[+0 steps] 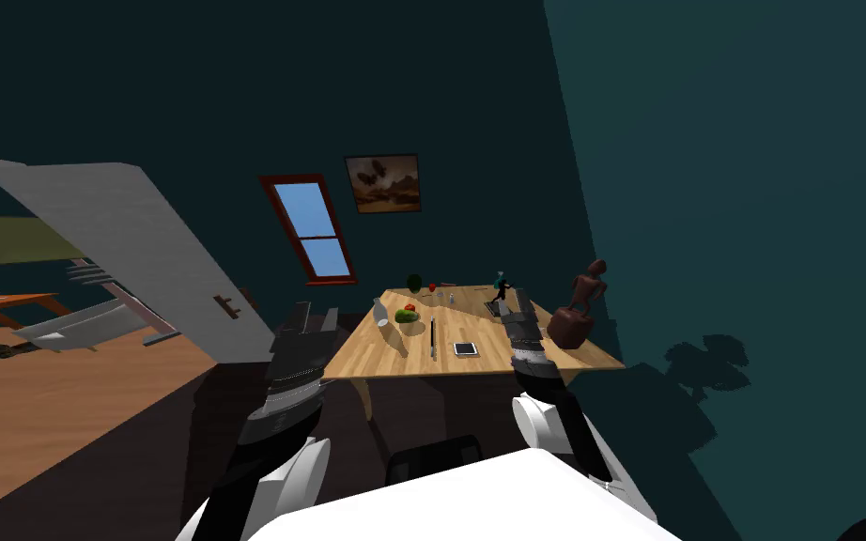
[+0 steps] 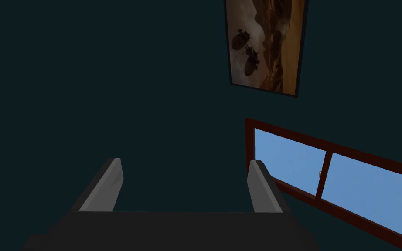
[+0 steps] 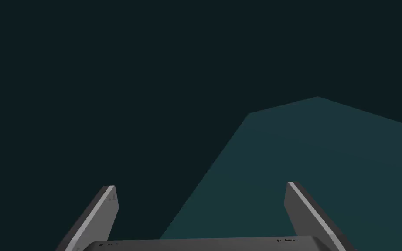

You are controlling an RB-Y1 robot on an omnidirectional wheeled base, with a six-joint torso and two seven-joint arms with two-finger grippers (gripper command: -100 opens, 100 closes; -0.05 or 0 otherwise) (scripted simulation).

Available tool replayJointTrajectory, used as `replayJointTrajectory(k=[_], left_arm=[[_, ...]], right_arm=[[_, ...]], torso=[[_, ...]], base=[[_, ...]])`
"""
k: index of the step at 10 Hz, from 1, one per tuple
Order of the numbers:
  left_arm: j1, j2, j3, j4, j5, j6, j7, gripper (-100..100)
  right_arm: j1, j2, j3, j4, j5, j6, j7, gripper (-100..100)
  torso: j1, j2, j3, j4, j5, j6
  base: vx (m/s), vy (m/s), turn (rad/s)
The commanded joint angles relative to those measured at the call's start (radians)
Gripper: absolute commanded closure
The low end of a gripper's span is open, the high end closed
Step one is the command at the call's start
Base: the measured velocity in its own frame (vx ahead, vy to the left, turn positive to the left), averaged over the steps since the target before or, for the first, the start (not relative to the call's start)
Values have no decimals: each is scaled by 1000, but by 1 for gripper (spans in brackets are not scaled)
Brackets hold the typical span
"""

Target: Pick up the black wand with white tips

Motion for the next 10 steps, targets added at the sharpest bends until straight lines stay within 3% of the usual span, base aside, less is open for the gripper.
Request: replayJointTrajectory(k=[1,6,7,10], left_arm=[[0,0,0,0,0,0,0,0],[0,0,0,0,0,0,0,0],[0,0,0,0,0,0,0,0],[0,0,0,0,0,0,0,0]], right_arm=[[-16,-31,3,13,-20,22,10,-100],[-87,-156,18,85,-114,124,58,-100],[-87,-156,18,85,-114,128,58,-100],[-145,-249,33,158,-197,215,101,-100]], torso=[[0,0,0,0,0,0],[4,0,0,0,1,-1],[3,0,0,0,1,0],[1,0,0,0,0,0]], base=[[1,22,158],[-6,48,194],[-3,27,59],[-1,25,259]])
